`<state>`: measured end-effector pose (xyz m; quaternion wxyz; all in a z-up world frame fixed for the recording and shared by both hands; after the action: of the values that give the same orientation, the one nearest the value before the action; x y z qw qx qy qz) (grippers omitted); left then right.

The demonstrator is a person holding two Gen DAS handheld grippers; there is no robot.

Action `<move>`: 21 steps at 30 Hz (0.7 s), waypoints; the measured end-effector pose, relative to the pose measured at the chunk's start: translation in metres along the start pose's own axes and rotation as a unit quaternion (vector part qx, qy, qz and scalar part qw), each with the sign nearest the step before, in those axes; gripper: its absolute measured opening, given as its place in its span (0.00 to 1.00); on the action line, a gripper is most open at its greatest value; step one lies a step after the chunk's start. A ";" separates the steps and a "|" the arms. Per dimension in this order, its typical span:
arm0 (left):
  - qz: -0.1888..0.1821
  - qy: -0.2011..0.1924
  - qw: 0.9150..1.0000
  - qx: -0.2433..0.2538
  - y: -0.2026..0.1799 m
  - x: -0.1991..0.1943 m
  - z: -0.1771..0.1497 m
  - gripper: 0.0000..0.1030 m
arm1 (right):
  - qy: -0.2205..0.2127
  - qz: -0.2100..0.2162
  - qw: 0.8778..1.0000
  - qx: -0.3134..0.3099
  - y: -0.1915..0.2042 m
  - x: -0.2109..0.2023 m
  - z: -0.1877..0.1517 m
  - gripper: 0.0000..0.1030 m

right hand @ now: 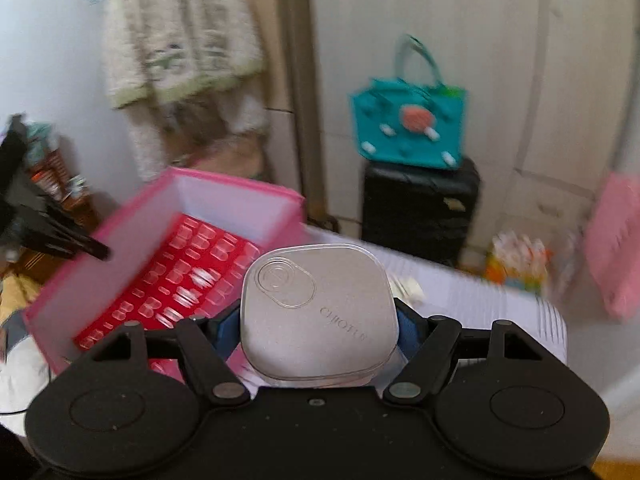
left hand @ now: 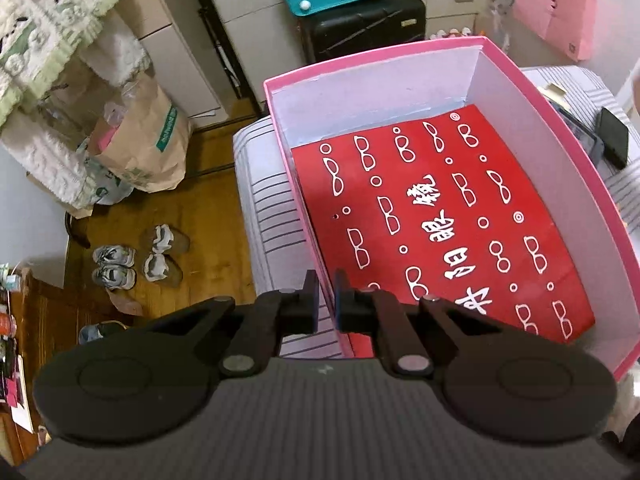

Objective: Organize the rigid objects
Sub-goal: 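Carry the beige case into the pink box and release it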

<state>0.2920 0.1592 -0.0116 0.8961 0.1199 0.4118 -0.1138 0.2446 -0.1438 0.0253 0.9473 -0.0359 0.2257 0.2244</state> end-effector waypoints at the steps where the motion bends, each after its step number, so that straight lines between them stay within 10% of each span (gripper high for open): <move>1: 0.001 0.000 1.000 0.004 -0.001 0.000 0.000 0.07 | -0.001 0.009 1.000 -0.019 0.008 0.002 0.008 0.76; 13: -0.005 0.009 1.000 -0.022 0.003 -0.003 0.000 0.07 | 0.136 0.186 0.969 -0.083 0.119 0.139 0.028 0.76; 21: -0.010 0.011 0.999 -0.028 0.004 -0.003 0.000 0.07 | 0.238 0.177 0.951 -0.087 0.141 0.210 -0.009 0.76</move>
<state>0.2909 0.1633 -0.0084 0.8935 0.0915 0.4256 -0.1101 0.3463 0.0673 -0.0717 0.8044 -0.1306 0.4269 0.3920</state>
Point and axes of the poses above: each gripper's, at about its wrist camera, not at the fingertips, and x roughly the way its jaws point, y to its left, z to its top, the point moved 5 cm from there along x, roughly the way its jaws point, and after that the axes turned 15 degrees about -y, right-handed, at the moved point
